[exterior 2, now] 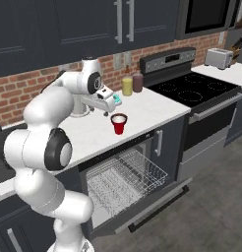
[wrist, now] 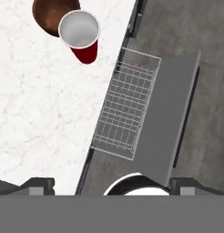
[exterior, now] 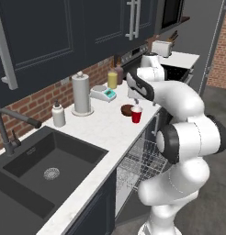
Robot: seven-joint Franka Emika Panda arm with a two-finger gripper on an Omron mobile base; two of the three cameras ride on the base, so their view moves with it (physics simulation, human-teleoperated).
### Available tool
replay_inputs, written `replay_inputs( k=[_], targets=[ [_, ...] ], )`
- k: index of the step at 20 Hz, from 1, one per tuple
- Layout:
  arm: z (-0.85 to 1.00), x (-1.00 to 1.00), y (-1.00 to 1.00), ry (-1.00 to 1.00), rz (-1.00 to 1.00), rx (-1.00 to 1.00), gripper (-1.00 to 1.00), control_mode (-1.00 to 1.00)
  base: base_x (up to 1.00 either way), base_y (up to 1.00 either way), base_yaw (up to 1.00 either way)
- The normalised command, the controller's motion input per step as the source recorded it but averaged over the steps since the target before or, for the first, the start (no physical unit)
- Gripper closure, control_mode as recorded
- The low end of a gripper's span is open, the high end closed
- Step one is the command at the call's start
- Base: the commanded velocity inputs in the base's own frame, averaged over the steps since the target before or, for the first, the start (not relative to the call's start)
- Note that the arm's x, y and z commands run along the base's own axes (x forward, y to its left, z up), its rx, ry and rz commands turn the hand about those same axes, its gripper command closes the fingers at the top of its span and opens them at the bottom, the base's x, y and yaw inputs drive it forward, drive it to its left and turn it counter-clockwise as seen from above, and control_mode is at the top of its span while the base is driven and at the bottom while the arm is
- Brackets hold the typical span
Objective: Pick up the cup and bowl from the counter, place them in the dishwasher, and close the dishwasher door.
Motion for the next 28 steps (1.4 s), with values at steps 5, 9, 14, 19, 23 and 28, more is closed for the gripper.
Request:
replay_inputs(
  k=[5, 9, 14, 19, 23, 28],
  targets=[
    [-0.6, 0.66, -0.44, 0.09, -0.08, 0.12, -1.0, -1.0, 0.0, 0.0, 0.0],
    [-0.59, 0.43, -0.21, 0.02, -0.04, 0.12, -1.0, -1.0, 0.0, 0.0, 0.0],
    [-0.44, 0.35, -0.02, 0.0, -0.03, 0.06, -1.0, -1.0, 0.0, 0.0, 0.0],
    [-0.25, 0.29, 0.0, -0.01, -0.03, 0.0, -1.0, -1.0, 0.0, 0.0, 0.0],
    [-0.09, 0.25, 0.0, 0.0, -0.03, 0.0, -1.0, -1.0, 0.0, 0.0, 0.0],
    [-0.03, 0.27, 0.0, -0.01, -0.02, 0.0, -1.0, -1.0, 0.0, 0.0, 0.0]
  ],
)
